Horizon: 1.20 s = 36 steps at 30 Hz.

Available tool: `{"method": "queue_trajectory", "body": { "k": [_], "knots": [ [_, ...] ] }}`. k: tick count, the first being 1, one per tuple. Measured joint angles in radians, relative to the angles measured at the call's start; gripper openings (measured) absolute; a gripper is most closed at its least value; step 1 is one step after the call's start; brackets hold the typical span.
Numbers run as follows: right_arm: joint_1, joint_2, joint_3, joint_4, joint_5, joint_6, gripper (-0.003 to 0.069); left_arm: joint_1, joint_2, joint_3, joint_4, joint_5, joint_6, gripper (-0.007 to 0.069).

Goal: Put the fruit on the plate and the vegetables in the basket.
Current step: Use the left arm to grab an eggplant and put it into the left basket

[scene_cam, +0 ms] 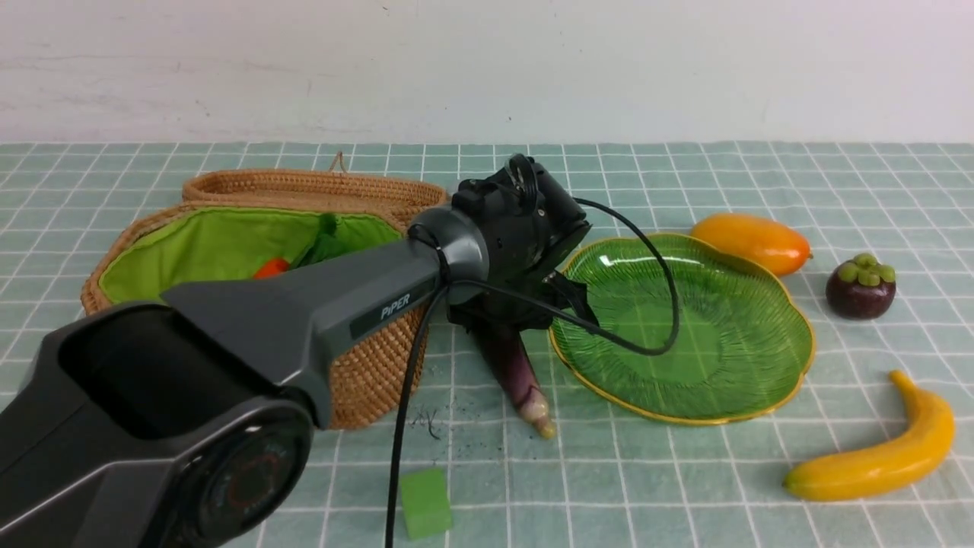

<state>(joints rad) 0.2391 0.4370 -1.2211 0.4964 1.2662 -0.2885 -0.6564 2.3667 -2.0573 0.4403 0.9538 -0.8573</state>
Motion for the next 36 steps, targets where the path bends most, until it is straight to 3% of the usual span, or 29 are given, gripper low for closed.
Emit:
{"method": "queue_trajectory", "body": {
  "k": [7,11,15,16,17,19,21,22,24,25,28,29,30,33,36],
  "knots": [
    [0.000,0.000,0.000,0.000,0.000,0.000,0.0108,-0.020,-0.114,-0.053,0.000,0.063,0.085,0.0416],
    [0.000,0.000,0.000,0.000,-0.019,0.000,0.0108,-0.036,-0.230,-0.063,-0.003,0.122,0.229,0.0416],
    [0.000,0.000,0.000,-0.013,-0.060,-0.009,0.0108,-0.039,-0.342,-0.063,-0.007,0.209,0.479,0.0416],
    [0.000,0.000,0.000,-0.023,-0.081,-0.029,0.0108,-0.037,-0.387,-0.062,-0.007,0.238,0.587,0.0416],
    [0.000,0.000,0.000,-0.028,-0.092,-0.041,0.0108,-0.035,-0.400,-0.059,-0.007,0.246,0.616,0.0416],
    [0.000,0.003,0.000,-0.035,-0.147,-0.087,0.0108,-0.004,-0.501,-0.005,-0.038,0.263,0.824,0.0416],
    [0.000,0.004,0.000,-0.035,-0.163,-0.096,0.0108,0.014,-0.535,0.023,-0.055,0.263,0.895,0.0416],
    [0.000,0.010,0.000,-0.034,-0.182,-0.102,0.0109,0.054,-0.586,0.084,-0.082,0.260,1.015,0.0416],
    [0.000,0.016,0.000,-0.034,-0.185,-0.103,0.0111,0.101,-0.640,0.149,-0.114,0.248,1.173,0.0416],
    [0.000,0.017,0.000,-0.034,-0.185,-0.103,0.0111,0.106,-0.644,0.164,-0.120,0.243,1.189,0.0416],
    [0.000,0.025,0.000,-0.033,-0.184,-0.103,0.0113,0.197,-0.695,0.278,-0.143,0.181,1.463,0.0416],
    [0.000,0.026,0.000,-0.033,-0.184,-0.103,0.0113,0.201,-0.696,0.284,-0.143,0.181,1.476,0.0416],
    [0.000,0.029,0.000,-0.033,-0.184,-0.103,0.0115,0.235,-0.697,0.342,-0.143,0.134,1.573,0.0415],
    [0.000,0.033,0.000,-0.029,-0.184,-0.103,0.0116,0.266,-0.685,0.425,-0.144,0.060,1.707,0.0415],
    [0.000,0.037,0.000,-0.029,-0.183,-0.103,0.0118,0.277,-0.662,0.480,-0.139,0.006,1.761,0.0415]
  ]
}}
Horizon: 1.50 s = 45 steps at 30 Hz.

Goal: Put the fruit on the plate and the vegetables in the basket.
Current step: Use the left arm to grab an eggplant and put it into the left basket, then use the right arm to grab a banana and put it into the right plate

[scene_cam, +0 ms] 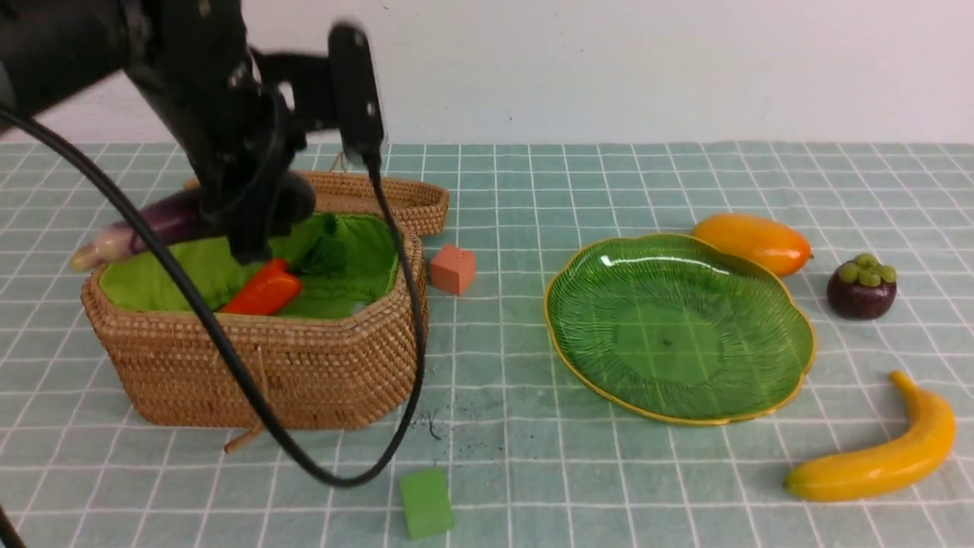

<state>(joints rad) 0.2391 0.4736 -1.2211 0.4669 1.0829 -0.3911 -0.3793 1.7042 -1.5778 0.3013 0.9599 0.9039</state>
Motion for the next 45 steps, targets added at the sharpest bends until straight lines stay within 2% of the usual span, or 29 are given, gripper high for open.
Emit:
{"method": "queue_trajectory", "body": {
  "k": [4,7,10,14,16,18,19,20,24,25,26,30,32,36,37,38,40,41,43,45],
  "knots": [
    [0.000,0.012,0.000,0.011,0.003,0.000,0.0118,0.004,0.048,0.034,0.011,-0.079,-0.010,0.0415],
    [0.000,0.024,0.000,0.024,0.004,0.000,0.0119,0.004,0.067,0.035,0.010,-0.128,-0.074,0.0415],
    [0.000,0.038,0.000,0.027,0.011,0.000,0.0121,0.004,0.067,0.035,0.013,-0.136,-0.145,0.0468],
    [0.000,0.070,0.000,0.037,0.025,0.001,0.0125,0.000,0.035,0.035,0.014,-0.112,-0.275,0.0612],
    [0.000,0.087,0.000,0.045,0.034,0.001,0.0125,-0.016,-0.003,0.035,-0.002,-0.105,-0.357,0.0629],
    [0.000,0.100,0.000,0.045,0.036,0.001,0.0127,-0.045,-0.051,0.035,-0.012,-0.107,-0.443,0.0590],
    [0.000,0.113,0.000,0.045,0.036,0.001,0.0127,-0.083,-0.091,0.035,-0.015,-0.108,-0.508,0.0531],
    [0.000,0.117,0.000,0.045,0.036,0.001,0.0127,-0.096,-0.113,0.035,-0.016,-0.110,-0.543,0.0504],
    [0.000,0.173,0.000,0.045,0.036,0.001,0.0127,-0.217,-0.256,0.035,-0.022,-0.104,-0.772,0.0144],
    [0.000,0.184,0.000,0.045,0.036,0.001,0.0127,-0.241,-0.289,0.035,-0.024,-0.099,-0.823,0.0092],
    [0.000,0.217,0.000,0.044,0.036,0.001,0.0127,-0.278,-0.349,0.035,-0.027,-0.075,-0.918,0.0004],
    [0.000,0.300,0.000,0.014,0.040,0.019,0.0127,-0.321,-0.476,0.090,-0.026,-0.034,-1.047,-0.0013],
    [0.000,0.348,0.000,-0.035,0.045,0.073,0.0127,-0.342,-0.578,0.204,-0.026,-0.036,-1.073,-0.0013],
    [0.000,0.444,0.000,-0.171,0.059,0.194,0.0129,-0.354,-0.725,0.402,-0.052,-0.085,-1.107,-0.0013],
    [0.000,0.502,0.000,-0.257,0.067,0.265,0.0130,-0.355,-0.819,0.530,-0.081,-0.128,-1.121,-0.0013],
    [0.000,0.509,0.000,-0.269,0.069,0.274,0.0130,-0.355,-0.819,0.544,-0.086,-0.133,-1.122,-0.0013],
    [0.000,0.628,0.006,-0.427,0.078,0.400,0.0133,-0.355,-0.974,0.729,-0.147,-0.220,-1.116,-0.0013],
    [0.000,0.636,0.007,-0.438,0.078,0.400,0.0133,-0.355,-0.974,0.741,-0.150,-0.226,-1.113,-0.0013],
    [-0.033,0.733,0.038,-0.537,0.052,0.509,0.0136,-0.355,-1.094,0.868,-0.179,-0.301,-1.072,-0.0013],
    [-0.081,0.804,0.083,-0.553,0.014,0.560,0.0137,-0.355,-1.183,0.945,-0.195,-0.352,-1.046,-0.0013]
  ]
}}
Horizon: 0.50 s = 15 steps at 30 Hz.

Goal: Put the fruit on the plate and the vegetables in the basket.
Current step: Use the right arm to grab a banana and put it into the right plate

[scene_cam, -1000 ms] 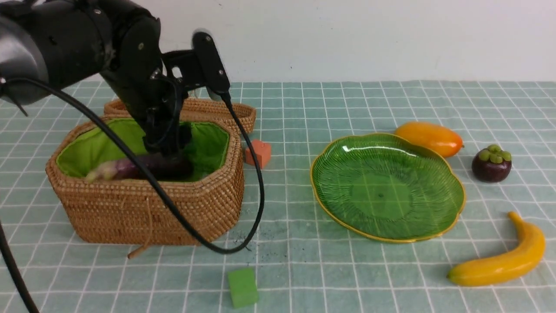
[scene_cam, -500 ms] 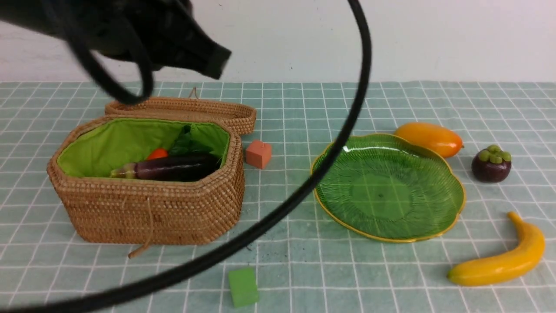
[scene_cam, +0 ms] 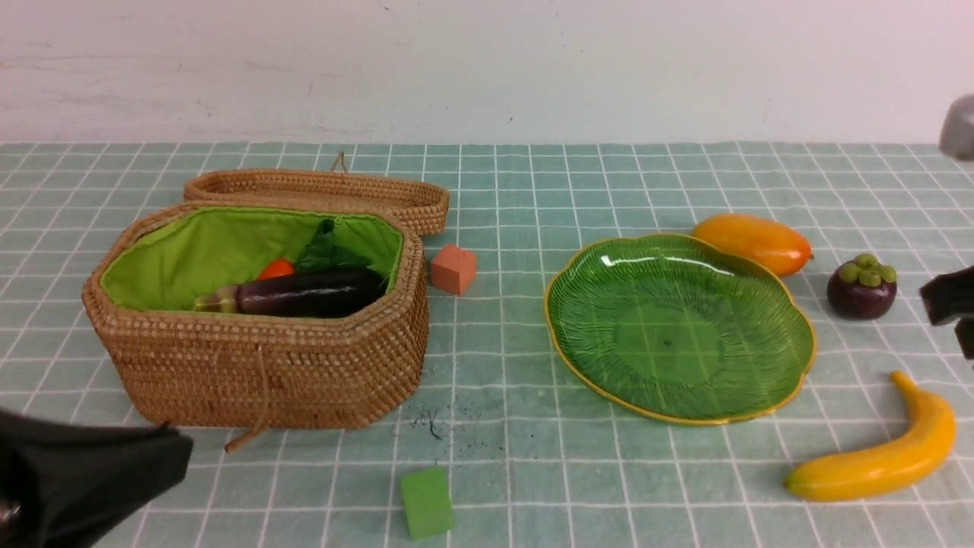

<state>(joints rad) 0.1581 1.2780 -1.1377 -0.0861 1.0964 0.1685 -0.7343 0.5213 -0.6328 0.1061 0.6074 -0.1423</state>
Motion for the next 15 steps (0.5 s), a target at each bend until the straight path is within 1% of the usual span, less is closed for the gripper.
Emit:
{"method": "queue_trajectory", "body": {
  "k": [1,2,4,6,7,8,9,11,13,14,15],
  "knots": [
    [-0.006,0.007,0.005,0.000,-0.009,0.007,0.0137,0.000,-0.008,0.006,-0.002,-0.005,0.002,-0.0013],
    [-0.078,0.069,0.058,0.023,-0.059,0.025,0.0139,0.000,-0.074,0.046,-0.016,-0.036,0.012,-0.0013],
    [-0.160,0.121,0.100,0.071,-0.120,0.030,0.0144,0.000,-0.134,0.081,-0.021,-0.060,0.013,-0.0013],
    [-0.223,0.156,0.120,0.123,-0.171,0.034,0.0155,0.000,-0.165,0.094,-0.023,-0.063,0.013,-0.0013],
    [-0.230,0.161,0.121,0.130,-0.177,0.034,0.0158,0.000,-0.167,0.095,-0.023,-0.064,0.013,-0.0013],
    [-0.284,0.194,0.129,0.195,-0.226,0.038,0.0183,0.000,-0.180,0.102,-0.026,-0.065,0.013,-0.0013],
    [-0.296,0.203,0.130,0.202,-0.231,0.038,0.0192,0.000,-0.182,0.103,-0.027,-0.065,0.013,-0.0013],
    [-0.351,0.263,0.130,0.285,-0.290,0.036,0.0268,0.000,-0.185,0.106,-0.030,-0.065,0.013,-0.0013],
    [-0.366,0.310,0.130,0.319,-0.324,0.009,0.0328,0.000,-0.185,0.106,-0.030,-0.066,0.013,-0.0013],
    [-0.366,0.315,0.130,0.322,-0.329,0.009,0.0335,0.000,-0.185,0.106,-0.030,-0.066,0.013,-0.0013],
    [-0.369,0.355,0.130,0.338,-0.362,-0.022,0.0381,0.000,-0.185,0.106,-0.027,-0.067,0.014,-0.0013]
  ]
}}
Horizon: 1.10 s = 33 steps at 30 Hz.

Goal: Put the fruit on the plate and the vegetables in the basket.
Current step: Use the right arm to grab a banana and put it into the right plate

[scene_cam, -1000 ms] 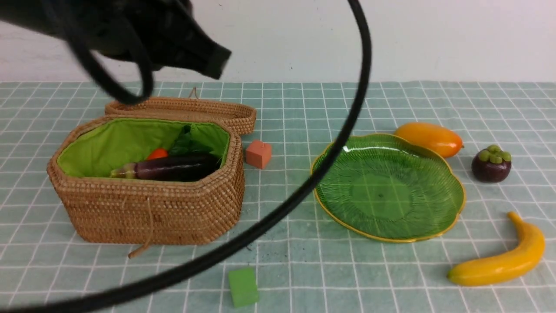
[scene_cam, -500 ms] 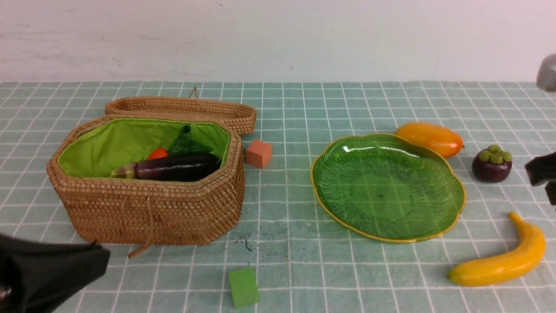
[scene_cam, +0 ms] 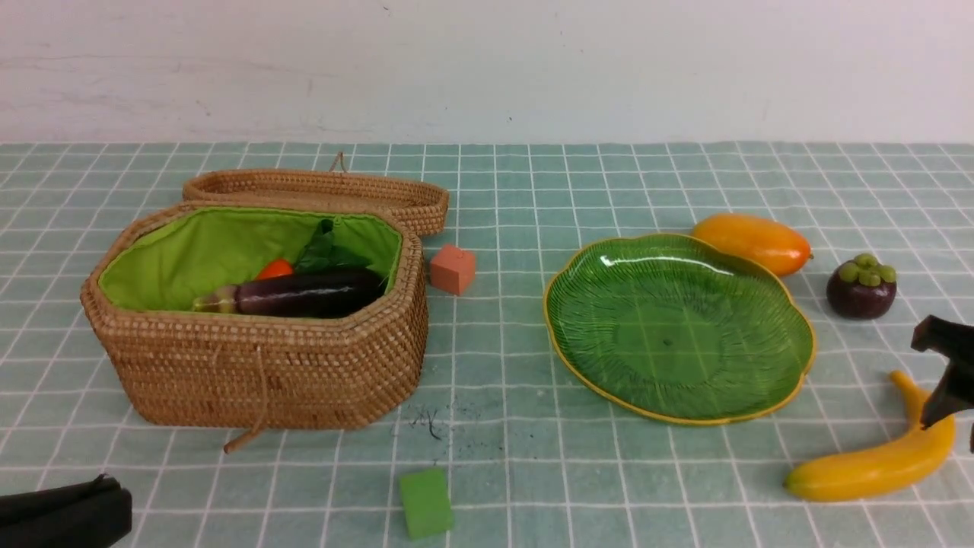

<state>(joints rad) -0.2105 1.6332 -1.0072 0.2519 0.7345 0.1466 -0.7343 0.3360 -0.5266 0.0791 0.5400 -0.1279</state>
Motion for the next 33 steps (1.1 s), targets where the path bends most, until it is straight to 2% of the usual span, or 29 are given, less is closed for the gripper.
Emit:
{"method": "queue_trajectory", "body": {
  "k": [3,6,9,11,15,20,24,25,26,29,33],
  "knots": [
    [0.000,0.074,0.000,0.014,-0.043,-0.028,0.0430,0.000,0.000,0.000,0.001,-0.001,0.000,-0.0013],
    [0.000,0.110,0.000,0.017,-0.064,-0.032,0.0430,0.000,0.000,0.000,0.000,-0.001,0.000,-0.0013],
    [0.000,0.140,0.000,0.018,-0.075,-0.033,0.0406,0.000,-0.001,0.000,-0.005,0.000,0.000,-0.0013],
    [0.000,0.153,-0.003,0.017,-0.079,-0.043,0.0337,0.000,-0.001,0.000,-0.006,0.002,-0.001,-0.0013],
    [0.001,0.153,-0.005,0.024,-0.075,-0.085,0.0323,0.000,-0.001,0.000,-0.007,0.002,-0.001,-0.0013],
    [0.005,0.076,-0.061,0.067,0.054,-0.116,0.0323,0.000,-0.002,0.000,-0.035,0.002,-0.002,-0.0013],
    [0.076,0.001,-0.194,0.132,0.106,-0.214,0.0323,0.000,-0.002,0.000,-0.052,-0.001,-0.002,-0.0013],
    [0.132,0.013,-0.281,0.147,0.094,-0.289,0.0323,0.000,-0.002,0.000,-0.053,-0.006,-0.002,-0.0013],
    [0.138,0.016,-0.290,0.148,0.093,-0.306,0.0323,0.000,-0.002,0.000,-0.053,-0.007,-0.002,-0.0013],
    [0.208,0.134,-0.453,0.148,0.070,-0.399,0.0323,0.000,-0.002,0.000,-0.053,-0.009,-0.002,-0.0013],
    [0.218,0.327,-0.620,0.126,0.072,-0.427,0.0323,0.000,-0.002,0.000,-0.041,-0.009,-0.002,-0.0013]
  ]
}}
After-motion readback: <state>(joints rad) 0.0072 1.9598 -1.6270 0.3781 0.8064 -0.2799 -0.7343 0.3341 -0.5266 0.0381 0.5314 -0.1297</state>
